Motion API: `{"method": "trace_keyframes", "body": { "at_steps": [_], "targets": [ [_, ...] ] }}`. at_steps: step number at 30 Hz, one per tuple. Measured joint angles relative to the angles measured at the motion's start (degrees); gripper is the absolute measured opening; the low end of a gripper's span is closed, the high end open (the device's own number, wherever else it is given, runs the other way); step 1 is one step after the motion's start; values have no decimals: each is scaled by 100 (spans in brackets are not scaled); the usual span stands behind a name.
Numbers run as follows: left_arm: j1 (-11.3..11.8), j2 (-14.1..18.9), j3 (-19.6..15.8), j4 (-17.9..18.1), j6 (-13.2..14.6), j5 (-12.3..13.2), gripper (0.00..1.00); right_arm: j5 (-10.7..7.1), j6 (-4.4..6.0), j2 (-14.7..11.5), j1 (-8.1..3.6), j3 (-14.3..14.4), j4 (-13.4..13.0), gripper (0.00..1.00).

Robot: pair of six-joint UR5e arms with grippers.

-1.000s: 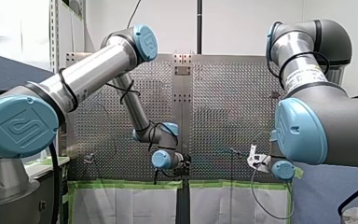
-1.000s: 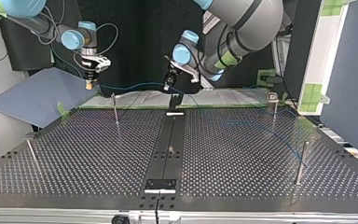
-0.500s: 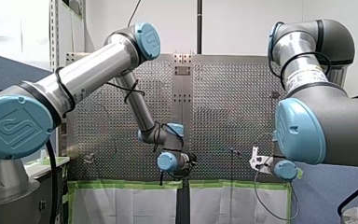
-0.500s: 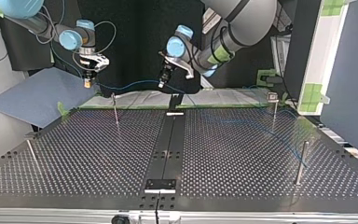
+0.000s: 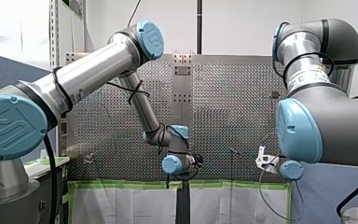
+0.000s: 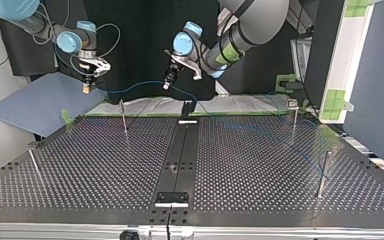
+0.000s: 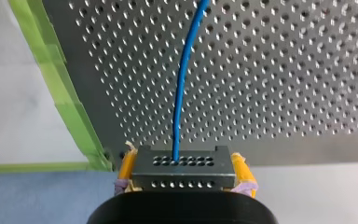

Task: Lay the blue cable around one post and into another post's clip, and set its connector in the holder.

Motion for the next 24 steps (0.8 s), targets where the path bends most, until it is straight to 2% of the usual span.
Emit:
{"method": "trace_keyframes", "body": {
  "at_steps": [9, 17, 24],
  "targets": [
    [-134, -251, 373, 36, -33, -5, 0, -142, -55, 6, -409, 0, 4, 0],
    [-155, -266, 760, -43, -127, 1, 0, -259, -73, 7, -546, -11, -230, 0],
    [-210, -278, 839, 11, -244, 12, 0, -326, -39, 7, -639, -60, -333, 0]
  ]
}}
